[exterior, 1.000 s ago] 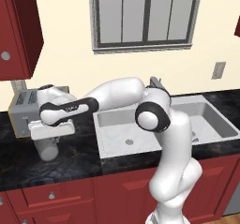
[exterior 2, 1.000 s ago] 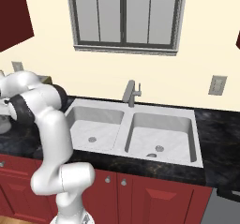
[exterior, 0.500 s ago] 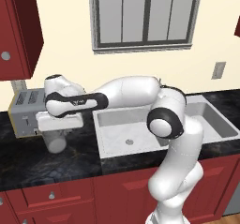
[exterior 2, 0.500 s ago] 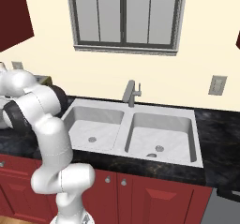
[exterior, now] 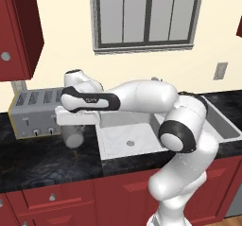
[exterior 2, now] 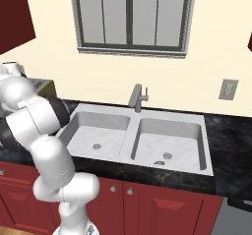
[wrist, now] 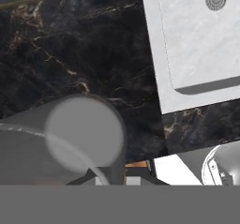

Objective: Move any existing items from the left basin to the right basin for drying. Then move the glass cup from the counter to the left basin of the sink for washing.

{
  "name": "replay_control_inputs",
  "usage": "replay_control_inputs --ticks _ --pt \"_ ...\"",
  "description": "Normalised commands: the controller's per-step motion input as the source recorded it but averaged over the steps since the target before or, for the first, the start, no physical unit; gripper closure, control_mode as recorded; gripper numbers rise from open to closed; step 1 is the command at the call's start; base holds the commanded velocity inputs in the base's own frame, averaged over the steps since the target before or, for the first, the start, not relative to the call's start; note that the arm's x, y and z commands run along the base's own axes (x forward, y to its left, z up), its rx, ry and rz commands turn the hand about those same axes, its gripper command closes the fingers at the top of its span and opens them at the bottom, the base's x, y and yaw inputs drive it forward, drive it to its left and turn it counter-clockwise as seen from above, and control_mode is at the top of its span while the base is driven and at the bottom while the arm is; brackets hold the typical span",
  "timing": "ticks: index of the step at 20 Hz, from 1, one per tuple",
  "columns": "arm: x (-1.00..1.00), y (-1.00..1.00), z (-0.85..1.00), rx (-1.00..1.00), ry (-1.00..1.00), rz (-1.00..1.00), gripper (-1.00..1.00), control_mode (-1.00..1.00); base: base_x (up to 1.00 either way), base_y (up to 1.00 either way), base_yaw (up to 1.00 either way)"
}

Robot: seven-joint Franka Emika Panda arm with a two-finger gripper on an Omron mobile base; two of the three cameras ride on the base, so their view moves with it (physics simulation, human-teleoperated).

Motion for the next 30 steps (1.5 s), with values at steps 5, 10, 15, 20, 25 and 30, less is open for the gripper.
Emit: replay_control_inputs --ticks 5,10,15,20,25,30 --pt "0.0 -0.65 0.0 0.0 0.0 -0.14 1.0 -1.0 0.0 0.0 0.0" --pt "0.0 -0.62 0.0 0.0 0.0 -0.13 1.0 -1.0 0.0 0.0 0.0" --pt "0.01 -0.59 0.0 0.0 0.0 -0.14 1.0 -1.0 0.0 0.0 0.0" --pt "0.1 -0.57 -0.01 0.0 0.01 -0.12 1.0 -1.0 0.0 0.0 0.0" --pt "0.03 -0.45 -0.26 -0.01 0.0 -0.12 1.0 -1.0 0.0 0.0 0.0" --pt "0.01 -0.48 -0.16 0.0 0.0 -0.14 1.0 -1.0 0.0 0.0 0.0"
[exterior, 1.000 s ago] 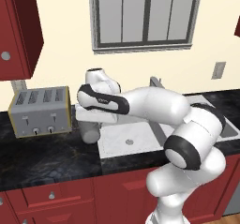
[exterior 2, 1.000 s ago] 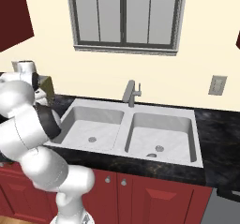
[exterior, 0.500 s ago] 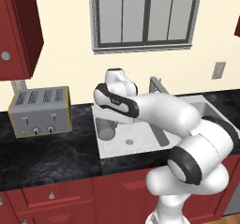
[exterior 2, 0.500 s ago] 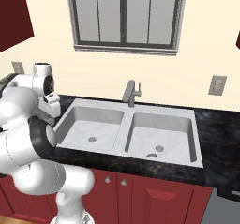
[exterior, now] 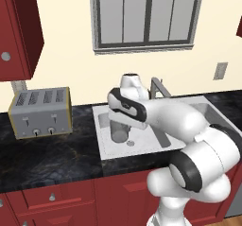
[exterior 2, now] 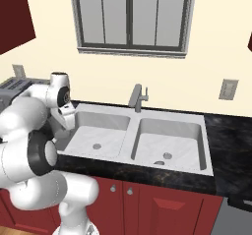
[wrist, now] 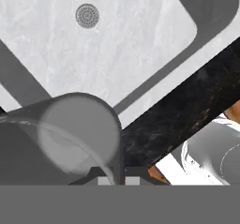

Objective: Move any existing items from the left basin to the right basin for drying. Then move the glass cup from the counter to the left basin of the sink for washing.

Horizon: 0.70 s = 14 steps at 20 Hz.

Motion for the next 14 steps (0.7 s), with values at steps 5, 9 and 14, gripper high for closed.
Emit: replay_control_inputs --ticks 5,9,14 --pt "0.11 -0.36 -0.17 0.0 0.02 -0.13 1.0 -1.0 0.0 0.0 0.0" --pt "0.29 -0.3 -0.1 0.0 0.1 -0.13 1.0 -1.0 0.0 0.0 0.0" --pt "0.48 -0.11 -0.12 0.0 0.14 -0.11 1.0 -1.0 0.0 0.0 0.0"
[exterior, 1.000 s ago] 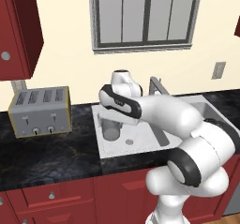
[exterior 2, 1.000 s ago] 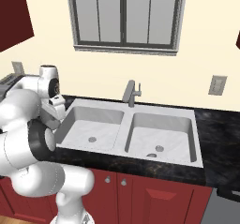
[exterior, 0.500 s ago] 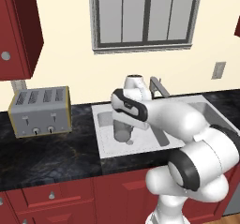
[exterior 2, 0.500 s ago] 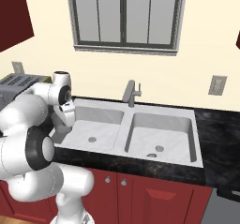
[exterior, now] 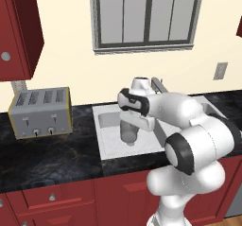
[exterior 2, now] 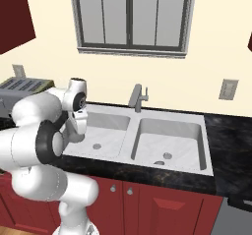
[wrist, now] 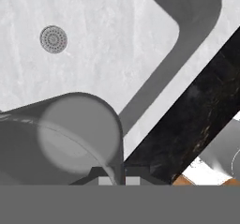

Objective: Move any existing items from the left basin to the right basin for drying. Then move the glass cup from the counter to the left basin of the sink for washing.

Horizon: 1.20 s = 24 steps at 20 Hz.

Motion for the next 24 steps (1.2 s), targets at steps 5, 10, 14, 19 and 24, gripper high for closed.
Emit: replay_control_inputs --ticks 5,10,14,19,24 --pt "0.54 -0.03 -0.22 0.0 0.12 -0.05 1.0 -1.0 0.0 0.0 0.0" --pt "0.34 -0.01 -0.28 -0.02 0.03 -0.06 1.0 -1.0 0.0 0.0 0.0" --pt "0.11 0.0 -0.33 -0.06 0.0 -0.06 1.0 -1.0 0.0 0.0 0.0" --pt "0.01 0.0 -0.37 -0.06 -0.01 -0.06 1.0 -1.0 0.0 0.0 0.0" --pt "0.0 0.0 -0.28 -0.02 -0.01 -0.06 1.0 -1.0 0.0 0.0 0.0"
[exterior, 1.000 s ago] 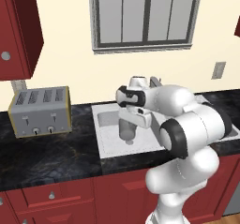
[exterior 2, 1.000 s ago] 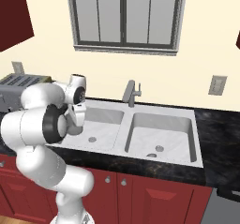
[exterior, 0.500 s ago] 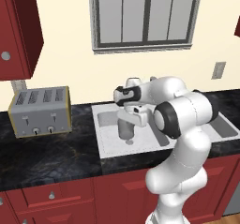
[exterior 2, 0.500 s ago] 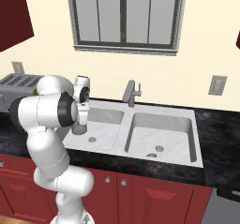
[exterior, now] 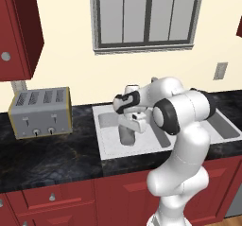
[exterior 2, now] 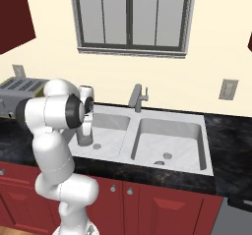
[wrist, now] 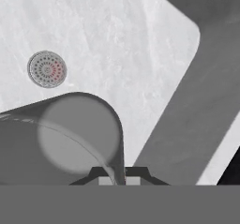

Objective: Move any existing items from the left basin to the right basin for drying. Then move the glass cup from the counter to the left basin of the sink for washing.

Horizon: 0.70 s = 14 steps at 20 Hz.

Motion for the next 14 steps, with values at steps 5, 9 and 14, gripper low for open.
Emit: replay_control_inputs --ticks 5,9,14 --pt "0.0 -0.01 -0.25 0.0 -0.02 -0.05 1.0 -1.0 0.0 0.0 0.0" --pt "0.0 -0.03 -0.24 0.0 -0.03 -0.05 1.0 -1.0 0.0 0.0 0.0" --pt "0.01 -0.01 -0.19 0.0 -0.07 -0.05 1.0 -1.0 0.0 0.0 0.0"
